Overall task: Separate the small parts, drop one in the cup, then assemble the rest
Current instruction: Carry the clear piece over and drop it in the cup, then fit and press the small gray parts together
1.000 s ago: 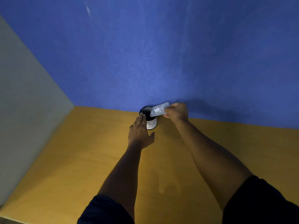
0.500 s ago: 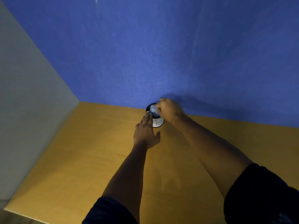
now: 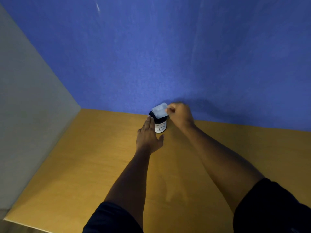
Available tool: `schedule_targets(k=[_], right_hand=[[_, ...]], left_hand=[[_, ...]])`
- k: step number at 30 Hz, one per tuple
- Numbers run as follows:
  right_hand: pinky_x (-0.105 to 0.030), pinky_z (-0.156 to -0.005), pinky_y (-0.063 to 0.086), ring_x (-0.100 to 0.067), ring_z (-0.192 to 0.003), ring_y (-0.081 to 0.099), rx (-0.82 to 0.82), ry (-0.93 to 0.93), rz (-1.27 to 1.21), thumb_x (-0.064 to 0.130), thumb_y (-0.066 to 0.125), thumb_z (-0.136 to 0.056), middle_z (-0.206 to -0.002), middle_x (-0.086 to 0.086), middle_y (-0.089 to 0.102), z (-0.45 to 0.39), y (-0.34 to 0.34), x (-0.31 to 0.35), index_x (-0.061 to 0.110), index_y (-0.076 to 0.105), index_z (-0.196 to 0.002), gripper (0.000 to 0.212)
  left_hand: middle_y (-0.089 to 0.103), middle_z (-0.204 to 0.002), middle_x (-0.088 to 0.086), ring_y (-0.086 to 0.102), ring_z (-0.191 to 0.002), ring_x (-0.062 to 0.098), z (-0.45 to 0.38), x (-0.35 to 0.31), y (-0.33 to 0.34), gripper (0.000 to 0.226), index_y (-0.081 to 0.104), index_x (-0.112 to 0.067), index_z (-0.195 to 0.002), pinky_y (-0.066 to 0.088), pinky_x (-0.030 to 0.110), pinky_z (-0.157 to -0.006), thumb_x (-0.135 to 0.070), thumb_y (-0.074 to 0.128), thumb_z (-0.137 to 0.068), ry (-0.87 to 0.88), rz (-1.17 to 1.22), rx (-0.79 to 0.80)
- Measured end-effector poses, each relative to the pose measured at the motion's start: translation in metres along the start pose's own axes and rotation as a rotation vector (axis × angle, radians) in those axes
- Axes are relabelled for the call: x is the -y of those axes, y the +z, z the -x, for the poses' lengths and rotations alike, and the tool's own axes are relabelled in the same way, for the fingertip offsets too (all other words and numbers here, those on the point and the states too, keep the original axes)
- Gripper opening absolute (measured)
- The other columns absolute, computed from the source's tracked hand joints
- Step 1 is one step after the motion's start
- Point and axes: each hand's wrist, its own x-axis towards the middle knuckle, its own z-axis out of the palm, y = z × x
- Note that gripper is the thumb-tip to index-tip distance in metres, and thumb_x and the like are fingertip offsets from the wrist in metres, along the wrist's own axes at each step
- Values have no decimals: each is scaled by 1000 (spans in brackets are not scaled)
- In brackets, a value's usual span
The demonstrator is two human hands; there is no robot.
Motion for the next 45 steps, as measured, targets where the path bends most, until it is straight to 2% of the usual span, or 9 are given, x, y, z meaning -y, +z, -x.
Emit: schedule_targets(k=[4,8,12,19,24,30,38,42,45], right_hand=[[-38,-80,60,-20,-82,71,-60,237,-337,22,72,-89,-93,-10,77,20,-9,-18,4,75,-103,23],[-32,-64,53,-11,-55,57,-12,309,-444,23,74,-86,-64,-2,68,53,-20,-41,9,76,-86,14],[-44,-69,54,-22,-62,56,6,370,-554,13,75,-86,-66,-12,64,85,-33,-61,6,71,-80,9],[-28,-53,46,-17,-50,51,46,466,-631,4,75,-86,-59,-11,60,155,-64,-102,-5,73,-100,17],[-32,-56,42,-23,-59,49,63,558,-618,-4,72,-85,-68,-19,60,204,-80,-133,-13,72,-101,19],[-32,-59,48,-19,-55,55,128,574,-491,5,77,-84,-61,-12,64,246,-95,-163,-8,75,-99,20],[-38,-64,48,-20,-69,56,82,494,-30,38,79,-79,-75,-15,66,287,-132,-180,5,68,-77,35],[-42,-97,49,-31,-117,55,50,568,386,50,73,-79,-126,-13,57,322,-155,-190,8,60,-122,61],[-43,-97,48,-32,-118,52,89,641,540,58,67,-78,-125,-12,57,348,-158,-197,10,61,-118,62]], left_hand=[[23,-169,5,36,-151,24,8,-14,-9,92,17,-12,-161,44,47,-110,-51,62,-90,14,105,-101],[27,-168,3,45,-145,24,19,-33,-11,89,16,-15,-161,46,45,-107,-49,62,-93,44,123,-85],[29,-167,2,50,-140,25,38,-52,-5,83,20,-15,-161,49,44,-105,-45,60,-96,90,95,-25],[49,-151,5,55,-132,26,92,-85,21,73,39,-14,-154,52,41,-105,-31,71,-90,72,303,77],[59,-135,10,63,-120,26,126,-116,41,79,55,-6,-142,54,39,-104,-21,89,-72,-26,536,154],[69,-115,10,71,-98,29,154,-139,52,69,65,-14,-121,62,47,-82,-13,95,-60,-132,727,292],[72,-107,24,70,-92,35,173,-146,50,69,61,-7,-119,60,60,-80,4,87,-56,-224,868,367],[72,-110,24,68,-91,28,177,-148,46,64,61,-11,-116,60,56,-77,7,87,-61,-233,885,361],[73,-110,22,68,-91,27,180,-147,43,64,61,-11,-118,60,55,-77,6,87,-63,-228,889,357]])
